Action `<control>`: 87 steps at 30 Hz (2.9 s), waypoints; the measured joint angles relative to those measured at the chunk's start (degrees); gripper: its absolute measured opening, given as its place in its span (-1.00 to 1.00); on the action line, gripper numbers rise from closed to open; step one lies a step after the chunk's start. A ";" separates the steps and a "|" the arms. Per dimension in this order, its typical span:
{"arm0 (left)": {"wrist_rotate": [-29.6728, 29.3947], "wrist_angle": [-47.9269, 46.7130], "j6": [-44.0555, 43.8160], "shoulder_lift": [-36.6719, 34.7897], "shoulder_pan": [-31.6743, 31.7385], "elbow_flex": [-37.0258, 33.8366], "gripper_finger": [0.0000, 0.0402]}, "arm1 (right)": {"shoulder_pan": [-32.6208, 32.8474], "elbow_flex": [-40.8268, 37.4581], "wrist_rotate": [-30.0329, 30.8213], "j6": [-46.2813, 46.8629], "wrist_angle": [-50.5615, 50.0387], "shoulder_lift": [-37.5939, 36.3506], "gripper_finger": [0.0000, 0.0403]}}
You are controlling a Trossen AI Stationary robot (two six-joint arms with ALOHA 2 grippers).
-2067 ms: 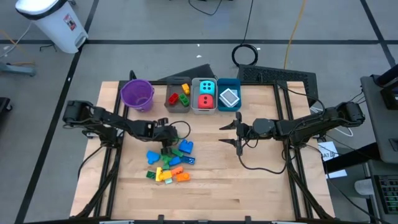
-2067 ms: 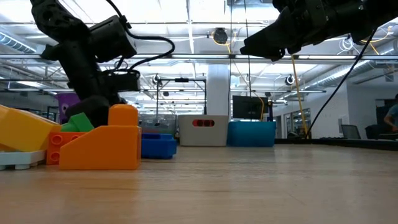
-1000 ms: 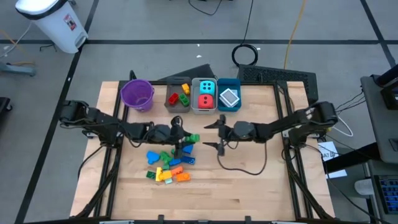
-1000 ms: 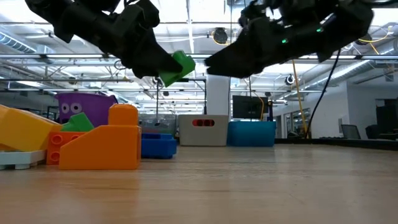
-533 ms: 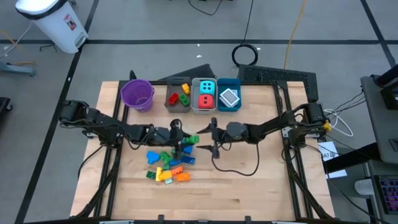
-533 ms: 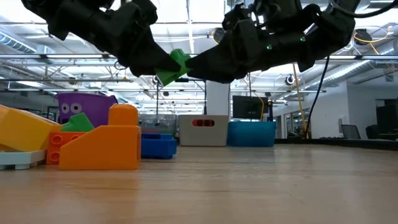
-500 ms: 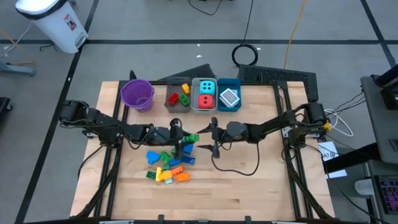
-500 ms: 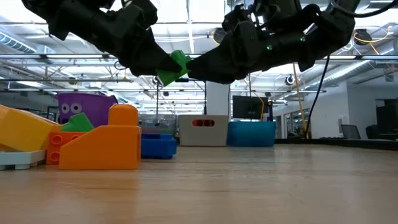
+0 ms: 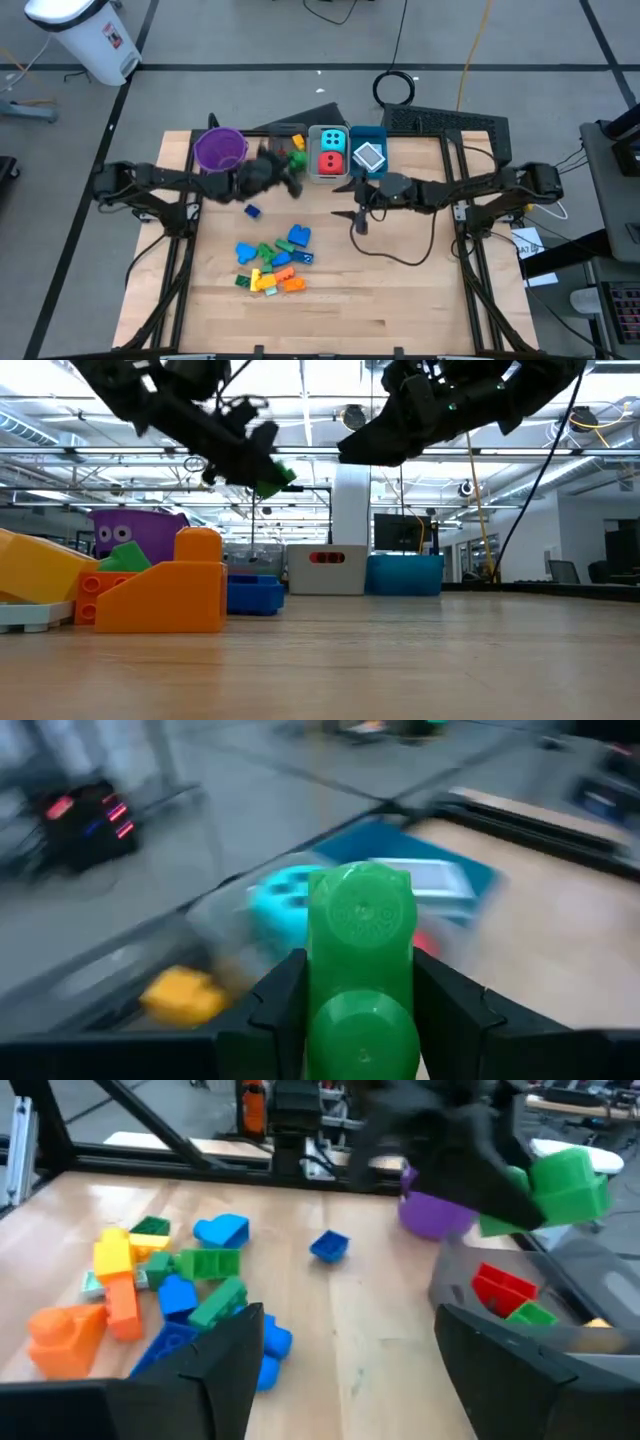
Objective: Pick & Place Toys
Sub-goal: Put the green game piece into the black bin, then put the blue game piece into the black bin
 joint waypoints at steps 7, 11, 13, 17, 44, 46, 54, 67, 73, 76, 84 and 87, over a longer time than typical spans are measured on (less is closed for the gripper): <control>6.13 -3.90 -8.68 2.44 15.82 0.00 -0.26 | -4.70 0.00 0.05 -4.50 -1.55 -0.60 0.31; 13.05 -2.27 -10.31 6.85 20.59 0.02 -0.25 | -7.83 0.00 -0.13 -5.55 -1.25 -0.60 0.31; 14.44 0.12 -10.56 9.27 21.52 0.02 -0.25 | -8.91 0.00 -0.10 -5.23 -1.17 -0.60 0.31; 14.89 4.41 -10.38 12.73 21.92 0.01 -0.22 | -10.05 0.00 -0.17 -5.22 -1.15 -0.60 0.31; 15.61 -15.27 1.84 -8.62 1.55 0.02 0.26 | -6.68 0.00 -0.19 -2.93 -1.22 -0.56 0.27; 13.55 -22.62 -2.06 -10.54 -2.88 0.02 0.26 | -6.68 0.00 -0.21 -2.93 -1.38 -0.56 0.27; 7.66 -46.15 -28.54 -9.56 -14.68 -0.53 0.26 | -6.68 0.00 -0.21 -1.82 -1.32 -0.56 0.27; 8.33 -64.05 -20.93 -6.20 -14.69 -1.66 0.26 | -6.65 0.00 -0.24 -0.96 0.02 -0.56 0.27; 9.64 -64.12 -6.59 -5.87 -13.68 -1.66 0.26 | -6.65 0.00 -0.34 -0.98 -0.05 -0.56 0.27; 9.59 -64.03 -1.03 -4.99 -12.88 -1.66 0.26 | -6.65 0.00 -0.37 -0.99 -0.07 -0.56 0.27; 7.94 -62.73 4.22 -0.74 -9.32 -1.60 0.26 | -6.65 0.00 -0.39 -0.99 -0.17 -0.56 0.27; 7.26 -61.21 6.42 1.66 -8.44 -1.45 0.26 | -6.65 0.00 -0.39 -0.98 -0.16 -0.56 0.27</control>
